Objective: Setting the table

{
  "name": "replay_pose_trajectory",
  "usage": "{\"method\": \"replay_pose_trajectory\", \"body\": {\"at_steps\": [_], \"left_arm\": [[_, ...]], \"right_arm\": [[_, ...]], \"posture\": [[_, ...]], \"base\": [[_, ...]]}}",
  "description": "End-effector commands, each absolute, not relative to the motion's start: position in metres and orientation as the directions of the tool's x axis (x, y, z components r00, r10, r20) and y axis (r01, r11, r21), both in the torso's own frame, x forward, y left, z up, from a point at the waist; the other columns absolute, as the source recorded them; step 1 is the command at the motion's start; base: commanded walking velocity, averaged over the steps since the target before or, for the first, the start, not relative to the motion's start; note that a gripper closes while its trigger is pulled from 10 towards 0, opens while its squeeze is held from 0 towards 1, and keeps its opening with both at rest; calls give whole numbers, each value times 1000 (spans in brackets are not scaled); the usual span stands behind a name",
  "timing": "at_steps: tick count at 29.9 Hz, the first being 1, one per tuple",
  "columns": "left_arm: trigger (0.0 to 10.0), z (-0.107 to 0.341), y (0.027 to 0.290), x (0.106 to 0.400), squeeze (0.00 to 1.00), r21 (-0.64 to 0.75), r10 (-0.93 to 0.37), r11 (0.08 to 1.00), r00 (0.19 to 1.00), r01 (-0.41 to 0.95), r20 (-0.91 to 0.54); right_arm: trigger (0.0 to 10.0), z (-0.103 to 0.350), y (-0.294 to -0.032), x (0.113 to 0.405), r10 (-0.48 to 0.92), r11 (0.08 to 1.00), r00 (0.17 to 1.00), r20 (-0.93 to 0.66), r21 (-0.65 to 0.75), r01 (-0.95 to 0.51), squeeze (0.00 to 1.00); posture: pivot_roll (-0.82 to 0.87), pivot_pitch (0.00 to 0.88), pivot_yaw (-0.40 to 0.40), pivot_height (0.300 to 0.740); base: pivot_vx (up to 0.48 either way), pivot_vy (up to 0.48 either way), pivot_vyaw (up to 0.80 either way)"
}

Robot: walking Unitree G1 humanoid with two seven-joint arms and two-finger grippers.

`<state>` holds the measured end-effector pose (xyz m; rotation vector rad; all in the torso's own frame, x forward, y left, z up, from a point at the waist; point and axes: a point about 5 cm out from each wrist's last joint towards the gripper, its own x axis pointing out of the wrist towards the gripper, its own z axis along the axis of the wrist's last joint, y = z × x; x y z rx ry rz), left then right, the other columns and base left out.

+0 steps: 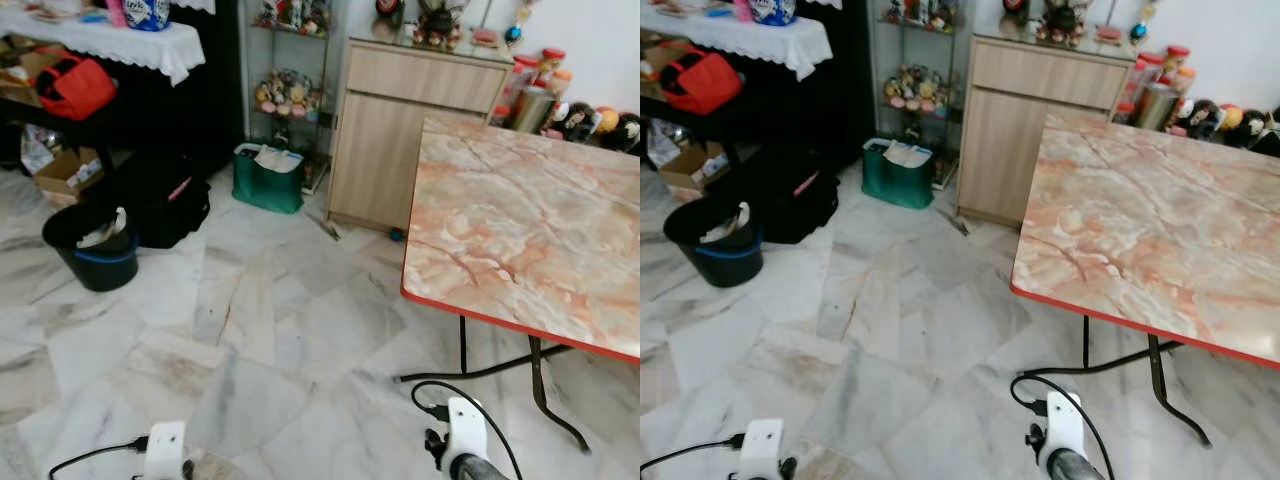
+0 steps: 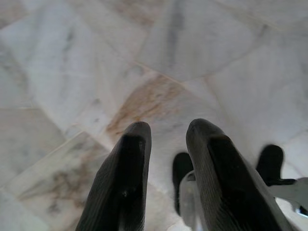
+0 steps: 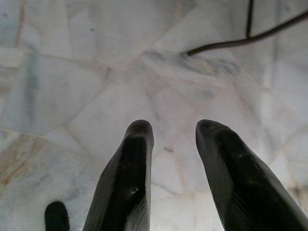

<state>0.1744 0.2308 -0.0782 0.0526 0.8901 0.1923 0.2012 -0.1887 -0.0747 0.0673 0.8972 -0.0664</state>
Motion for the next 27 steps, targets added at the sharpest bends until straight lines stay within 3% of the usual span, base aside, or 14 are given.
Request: {"method": "replay_pose_trajectory", "body": {"at_steps": [1,10,15,27], "left_arm": [[10000,-79,225,176,0,109,180,983,616,-151,-767],[10000,-79,224,176,0,104,175,983,617,-149,-767],[10000,-79,224,177,0,103,177,983,620,-152,-765],[10000,-78,225,177,0,105,177,983,620,-151,-764]], "right_arm": [[10000,-74,-194,201,-44,996,627,-778,18,92,0],[10000,-74,-194,202,-42,996,624,-780,17,88,0],[10000,-73,-193,202,-33,996,628,-778,26,85,0],[10000,-74,-194,201,-40,996,629,-776,19,87,0]], "posture": [[59,0,-80,732],[57,0,-81,732],[57,0,-82,732],[59,0,-80,732]], "base": [[0,-480,0],[0,-480,0],[0,-379,-616],[0,-372,0]]}}
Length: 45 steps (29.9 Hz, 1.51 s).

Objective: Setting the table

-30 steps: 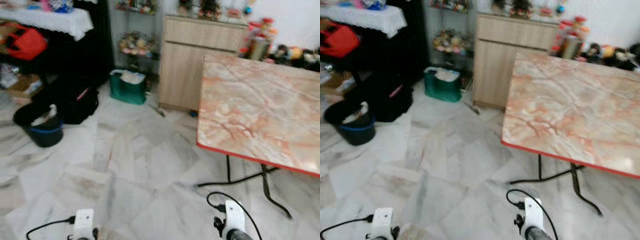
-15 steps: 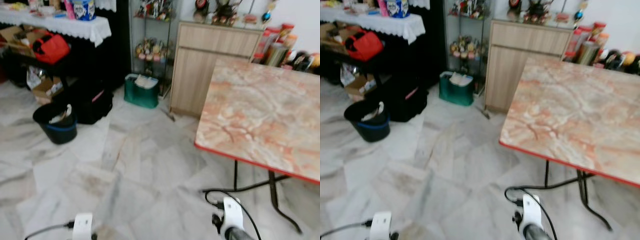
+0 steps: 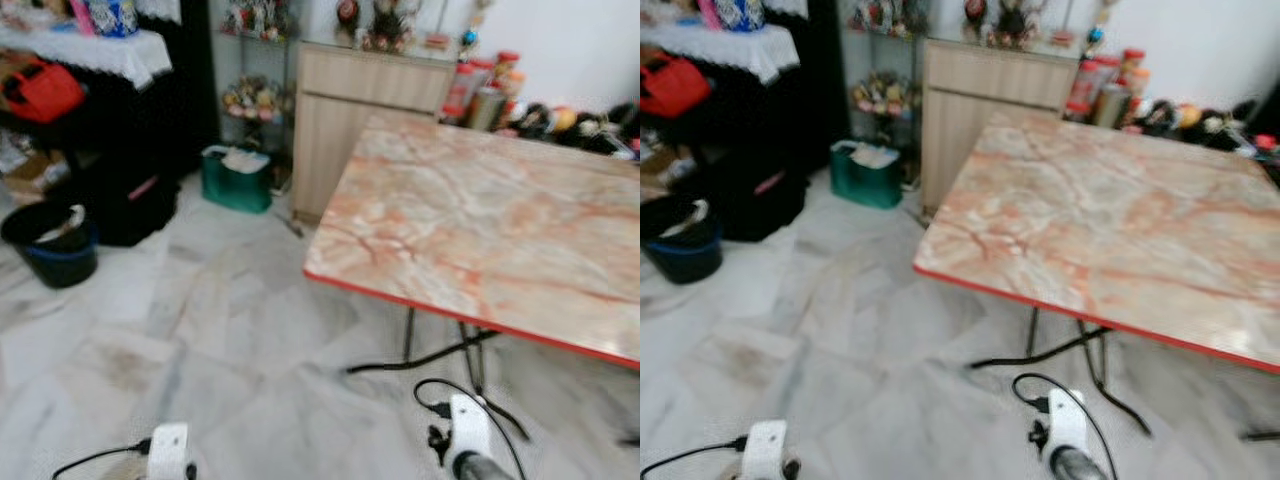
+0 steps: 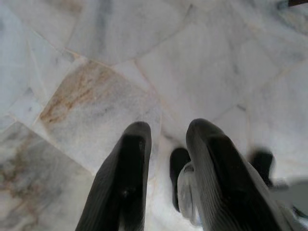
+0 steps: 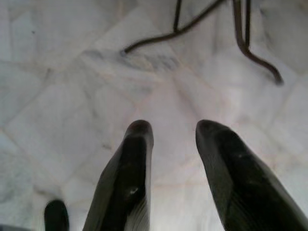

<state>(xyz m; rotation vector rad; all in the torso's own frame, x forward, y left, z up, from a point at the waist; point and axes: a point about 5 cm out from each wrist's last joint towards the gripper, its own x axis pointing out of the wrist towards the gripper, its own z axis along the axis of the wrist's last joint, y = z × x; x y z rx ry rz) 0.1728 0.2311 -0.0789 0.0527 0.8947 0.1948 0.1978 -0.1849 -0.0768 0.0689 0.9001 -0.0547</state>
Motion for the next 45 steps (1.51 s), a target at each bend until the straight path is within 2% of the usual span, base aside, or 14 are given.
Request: {"method": "replay_pose_trajectory", "body": {"at_steps": [1,20,26,36,45], "left_arm": [[10000,-78,224,177,0,105,177,983,620,-151,-764],[10000,-79,222,178,0,88,167,984,619,-156,-768],[10000,-79,222,178,0,92,163,985,618,-145,-769],[10000,-79,223,176,0,99,166,985,615,-141,-771],[10000,-80,222,175,0,98,163,985,612,-138,-774]], "right_arm": [[10000,-74,-194,201,-38,996,628,-778,20,85,0],[10000,-76,-196,197,-50,999,610,-791,-26,47,0],[10000,-76,-194,197,-39,996,615,-787,16,85,0],[10000,-76,-193,198,-29,999,614,-789,-12,31,0],[10000,-74,-187,202,14,997,625,-781,57,48,0]], "posture": [[61,0,-79,732],[58,0,-75,732],[59,0,-74,732],[59,0,-70,732],[57,0,-69,732]], "base": [[0,-371,0],[0,-374,-125],[0,-435,0],[0,-432,0],[0,-439,0]]}}
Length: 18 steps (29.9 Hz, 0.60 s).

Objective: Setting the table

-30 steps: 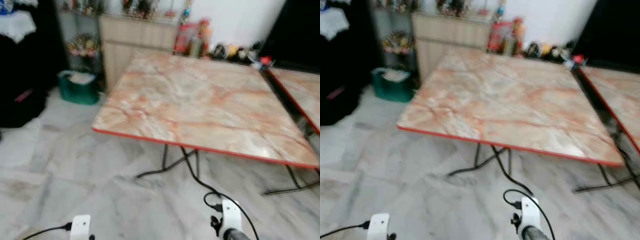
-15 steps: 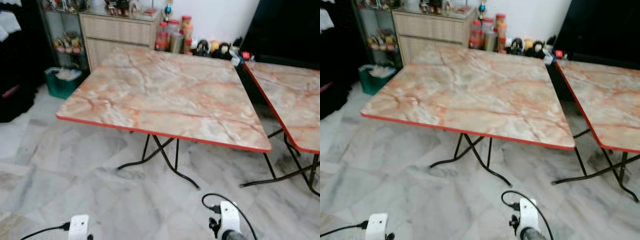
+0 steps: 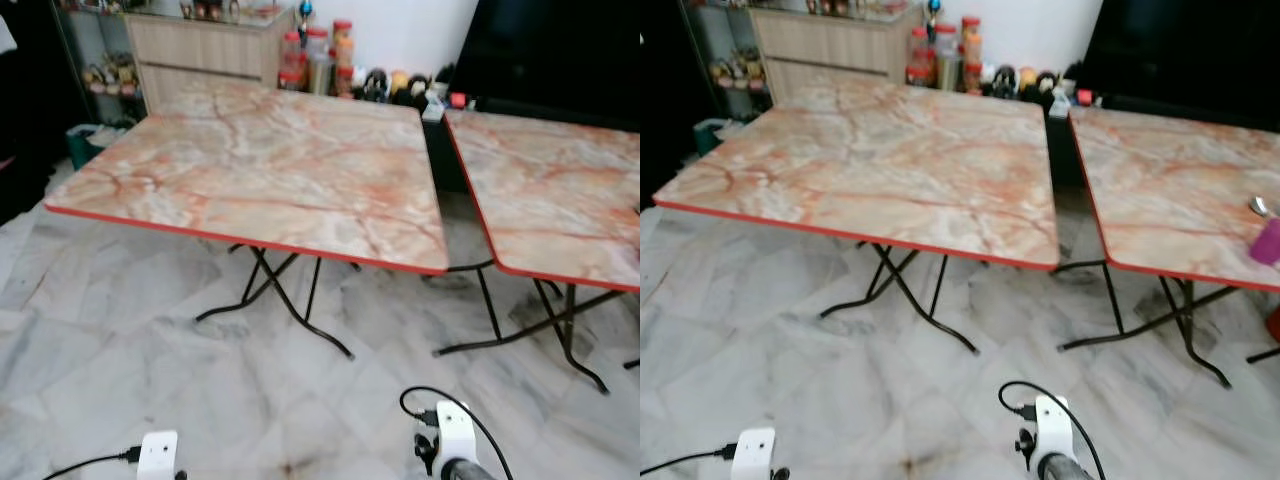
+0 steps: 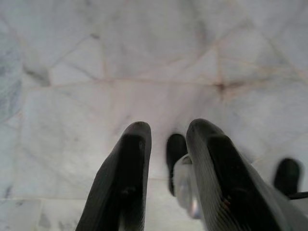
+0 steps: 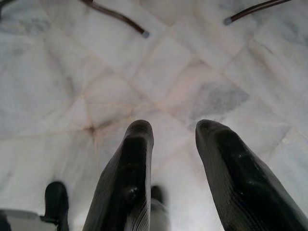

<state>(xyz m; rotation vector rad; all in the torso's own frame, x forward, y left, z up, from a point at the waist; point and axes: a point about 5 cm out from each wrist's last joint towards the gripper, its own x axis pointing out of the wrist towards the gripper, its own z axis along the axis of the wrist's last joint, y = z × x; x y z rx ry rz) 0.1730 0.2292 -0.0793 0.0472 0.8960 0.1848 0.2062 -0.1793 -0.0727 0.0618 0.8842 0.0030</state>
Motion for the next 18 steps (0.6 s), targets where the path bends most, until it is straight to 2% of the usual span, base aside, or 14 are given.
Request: {"method": "replay_pose_trajectory", "body": {"at_steps": [1,3,11,18], "left_arm": [[10000,-80,222,175,0,98,163,985,613,-139,-773],[10000,-80,222,176,0,95,166,985,615,-146,-771],[10000,-79,222,178,0,92,167,984,617,-152,-769],[10000,-79,223,178,0,91,169,983,611,-157,-774]], "right_arm": [[10000,-74,-186,202,14,997,626,-780,55,46,0],[10000,-74,-186,203,9,998,630,-777,48,44,0],[10000,-74,-187,203,7,998,630,-776,43,42,0],[10000,-74,-187,202,3,998,628,-778,41,47,0]], "posture": [[57,0,-69,732],[57,0,-69,732],[50,0,-63,732],[47,0,-61,732]], "base": [[0,-428,0],[0,-424,0],[312,-360,0],[449,0,0]]}}
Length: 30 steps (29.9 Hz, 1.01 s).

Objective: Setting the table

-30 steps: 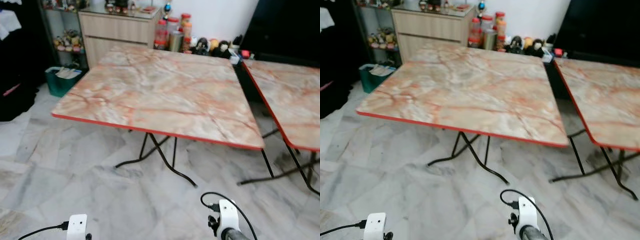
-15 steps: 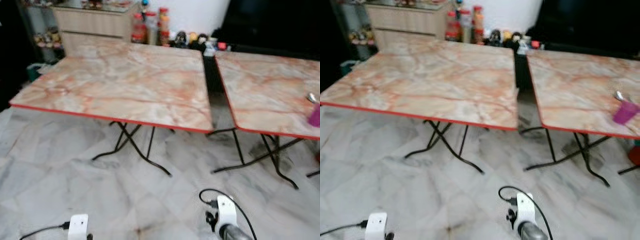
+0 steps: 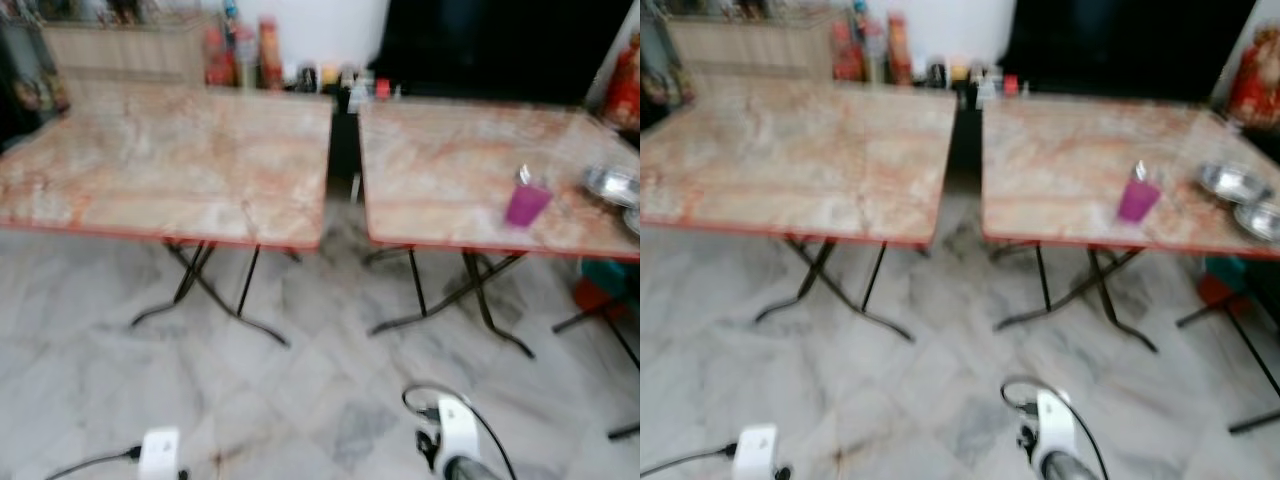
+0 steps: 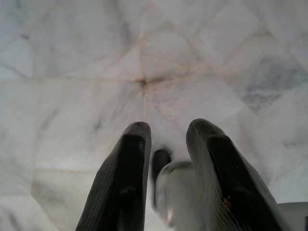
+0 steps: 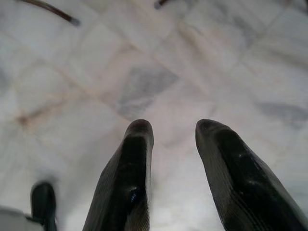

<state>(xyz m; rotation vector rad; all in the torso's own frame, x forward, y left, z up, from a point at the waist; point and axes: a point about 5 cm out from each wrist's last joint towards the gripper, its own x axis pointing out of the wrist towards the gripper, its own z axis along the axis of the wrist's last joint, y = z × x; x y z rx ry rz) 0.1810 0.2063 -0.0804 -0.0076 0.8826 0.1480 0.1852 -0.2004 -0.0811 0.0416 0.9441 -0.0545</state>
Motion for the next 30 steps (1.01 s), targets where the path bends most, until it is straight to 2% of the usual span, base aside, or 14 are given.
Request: {"method": "replay_pose_trajectory", "body": {"at_steps": [1,3,18,30], "left_arm": [[10000,-79,223,177,0,92,169,983,610,-156,-774],[10000,-79,223,177,0,92,170,983,610,-156,-774],[10000,-79,222,178,0,70,167,981,613,-179,-772],[10000,-79,223,177,0,74,163,983,607,-168,-778]], "right_arm": [[10000,-74,-187,202,3,998,629,-778,41,46,0],[10000,-74,-188,202,2,998,629,-778,41,47,0],[10000,-75,-186,201,6,999,622,-783,38,38,0],[10000,-76,-188,199,-10,997,622,-783,39,66,0]], "posture": [[46,0,-60,732],[46,0,-60,732],[50,0,-66,732],[44,0,-53,732]], "base": [[371,0,0],[371,0,0],[0,0,0],[281,0,0]]}}
